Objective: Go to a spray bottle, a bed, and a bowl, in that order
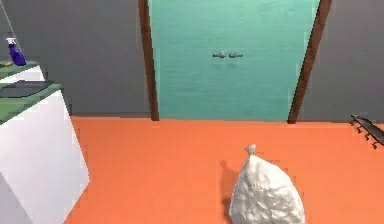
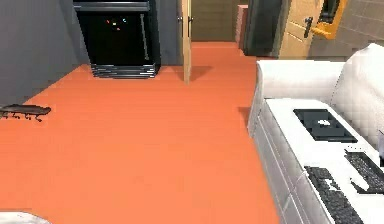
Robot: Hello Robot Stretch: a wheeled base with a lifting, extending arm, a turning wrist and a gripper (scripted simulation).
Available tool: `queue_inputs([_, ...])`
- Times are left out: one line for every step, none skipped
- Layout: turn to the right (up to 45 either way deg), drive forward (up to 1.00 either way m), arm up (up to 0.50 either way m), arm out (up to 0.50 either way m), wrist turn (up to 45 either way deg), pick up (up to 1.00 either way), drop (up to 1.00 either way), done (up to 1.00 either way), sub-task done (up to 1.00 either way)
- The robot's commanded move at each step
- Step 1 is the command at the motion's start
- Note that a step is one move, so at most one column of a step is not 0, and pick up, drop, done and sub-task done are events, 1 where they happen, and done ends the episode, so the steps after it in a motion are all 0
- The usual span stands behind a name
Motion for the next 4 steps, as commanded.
queue_inputs([-45.0,0.00,0.00,0.00,0.0,0.00,0.00,0.00,0.00])
queue_inputs([-39.0,0.00,0.00,0.00,0.0,0.00,0.00,0.00,0.00])
queue_inputs([0.0,1.00,0.00,0.00,0.0,0.00,0.00,0.00,0.00])
queue_inputs([-6.0,0.00,0.00,0.00,0.0,0.00,0.00,0.00,0.00])
